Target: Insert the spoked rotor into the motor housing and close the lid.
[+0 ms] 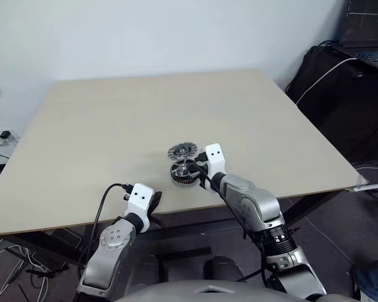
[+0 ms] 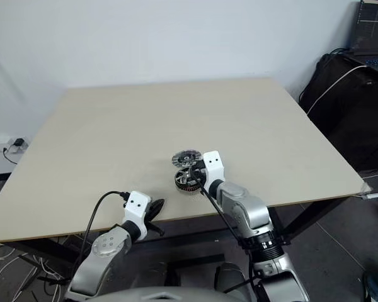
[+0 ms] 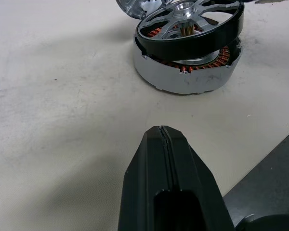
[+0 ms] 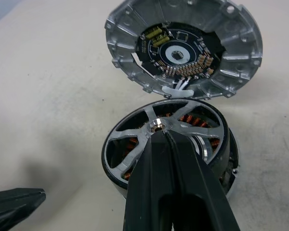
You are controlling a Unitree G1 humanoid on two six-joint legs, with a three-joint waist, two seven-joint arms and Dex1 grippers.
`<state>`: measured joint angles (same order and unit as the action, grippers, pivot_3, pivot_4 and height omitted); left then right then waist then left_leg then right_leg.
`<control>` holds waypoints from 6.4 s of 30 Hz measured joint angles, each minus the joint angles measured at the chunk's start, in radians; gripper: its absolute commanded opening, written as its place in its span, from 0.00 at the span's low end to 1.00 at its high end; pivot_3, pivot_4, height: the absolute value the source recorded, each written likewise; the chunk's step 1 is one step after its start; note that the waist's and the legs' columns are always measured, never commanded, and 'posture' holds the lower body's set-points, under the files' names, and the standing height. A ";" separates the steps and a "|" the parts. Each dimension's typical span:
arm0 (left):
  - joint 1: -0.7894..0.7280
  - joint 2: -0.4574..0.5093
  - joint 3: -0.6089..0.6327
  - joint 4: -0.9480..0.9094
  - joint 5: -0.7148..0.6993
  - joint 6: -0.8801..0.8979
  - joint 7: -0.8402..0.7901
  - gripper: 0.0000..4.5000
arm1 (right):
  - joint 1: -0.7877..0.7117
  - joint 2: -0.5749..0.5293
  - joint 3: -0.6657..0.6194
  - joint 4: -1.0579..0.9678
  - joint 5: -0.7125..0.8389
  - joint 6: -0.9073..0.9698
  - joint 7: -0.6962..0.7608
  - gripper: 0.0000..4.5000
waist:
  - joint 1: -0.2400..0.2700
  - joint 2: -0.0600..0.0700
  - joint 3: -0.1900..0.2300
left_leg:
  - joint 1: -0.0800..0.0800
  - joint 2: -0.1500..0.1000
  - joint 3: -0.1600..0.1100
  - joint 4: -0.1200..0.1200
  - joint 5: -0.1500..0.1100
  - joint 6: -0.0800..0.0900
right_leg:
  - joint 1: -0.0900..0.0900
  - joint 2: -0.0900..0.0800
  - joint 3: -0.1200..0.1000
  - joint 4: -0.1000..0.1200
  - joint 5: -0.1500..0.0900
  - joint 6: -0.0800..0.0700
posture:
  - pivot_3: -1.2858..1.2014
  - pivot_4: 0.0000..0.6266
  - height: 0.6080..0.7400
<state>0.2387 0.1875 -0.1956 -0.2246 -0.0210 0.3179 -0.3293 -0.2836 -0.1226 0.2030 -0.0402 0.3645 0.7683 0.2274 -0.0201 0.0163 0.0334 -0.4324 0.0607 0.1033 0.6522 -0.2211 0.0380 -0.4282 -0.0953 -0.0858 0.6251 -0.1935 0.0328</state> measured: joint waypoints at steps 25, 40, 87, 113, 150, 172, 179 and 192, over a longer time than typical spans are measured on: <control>0.000 -0.005 -0.002 0.000 0.000 0.000 0.001 0.00 | 0.019 0.034 0.010 0.001 -0.060 0.022 0.047 0.01 | -0.001 0.000 0.000 | 0.000 0.000 0.000 0.001 0.000 0.000 | 0.000 0.000 0.000 0.001 0.000 0.000 | 0.52 0.00 1.00; -0.003 -0.005 -0.001 0.000 0.000 -0.001 0.001 0.00 | -0.054 0.071 0.028 0.140 -0.162 -0.121 0.049 0.01 | -0.002 -0.001 -0.001 | 0.000 0.000 0.000 0.002 0.000 0.000 | 0.000 0.001 0.000 0.002 0.000 0.000 | 0.52 0.00 1.00; -0.003 -0.029 0.003 0.016 0.000 -0.023 0.024 0.00 | -0.424 -0.276 0.505 0.360 -0.519 -0.312 0.839 0.50 | 0.008 -0.005 -0.005 | 0.001 -0.001 0.001 0.006 0.000 0.000 | 0.001 0.002 0.000 0.004 0.001 0.000 | 0.52 0.00 1.00; 0.002 -0.050 0.001 0.025 0.000 -0.045 0.036 0.00 | -0.434 -0.262 0.497 0.450 -0.666 -0.480 0.850 0.01 | 0.009 -0.006 -0.007 | 0.002 0.000 0.002 0.009 0.000 -0.001 | 0.002 0.001 -0.001 0.006 0.003 -0.001 | 0.52 0.00 1.00; 0.012 -0.050 -0.006 0.031 -0.009 -0.052 0.024 0.00 | -0.203 0.231 -0.193 -0.035 -0.313 0.659 0.165 0.01 | -0.003 -0.004 -0.006 | -0.005 0.001 0.000 0.007 -0.001 -0.002 | -0.004 0.001 -0.004 0.003 0.003 -0.002 | 0.52 0.00 1.00; 0.012 -0.041 -0.006 0.055 -0.021 -0.062 0.023 0.00 | -0.207 0.281 -0.308 -0.089 0.086 0.451 0.155 0.58 | -0.011 -0.004 -0.006 | -0.005 0.002 -0.001 0.005 -0.001 -0.002 | -0.003 0.000 -0.005 0.002 0.003 -0.002 | 0.52 0.00 1.00; 0.012 -0.038 -0.009 0.056 -0.022 -0.062 0.019 0.00 | -0.210 0.191 -0.236 -0.094 -0.132 -0.023 -0.044 0.49 | -0.011 -0.003 -0.005 | -0.004 0.001 0.000 0.003 -0.001 -0.002 | -0.003 0.000 -0.005 0.001 0.002 -0.002 | 0.52 0.00 1.00; 0.001 -0.026 -0.010 0.061 -0.022 -0.062 0.001 0.00 | 0.003 -0.125 -0.215 -0.010 -0.367 -0.021 -0.119 0.00 | -0.009 -0.003 -0.005 | 0.000 0.001 0.001 0.003 -0.001 -0.002 | 0.000 0.001 -0.003 0.002 0.001 -0.003 | 0.52 0.00 1.00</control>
<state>0.2402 0.1616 -0.2051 -0.1633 -0.0425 0.2557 -0.3281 -0.2805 -0.2475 -0.0118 -0.0502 -0.0028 0.7476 0.1084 -0.0293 0.0131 0.0282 -0.4319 0.0615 0.1041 0.6550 -0.2217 0.0362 -0.4286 -0.0939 -0.0891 0.6268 -0.1926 0.0302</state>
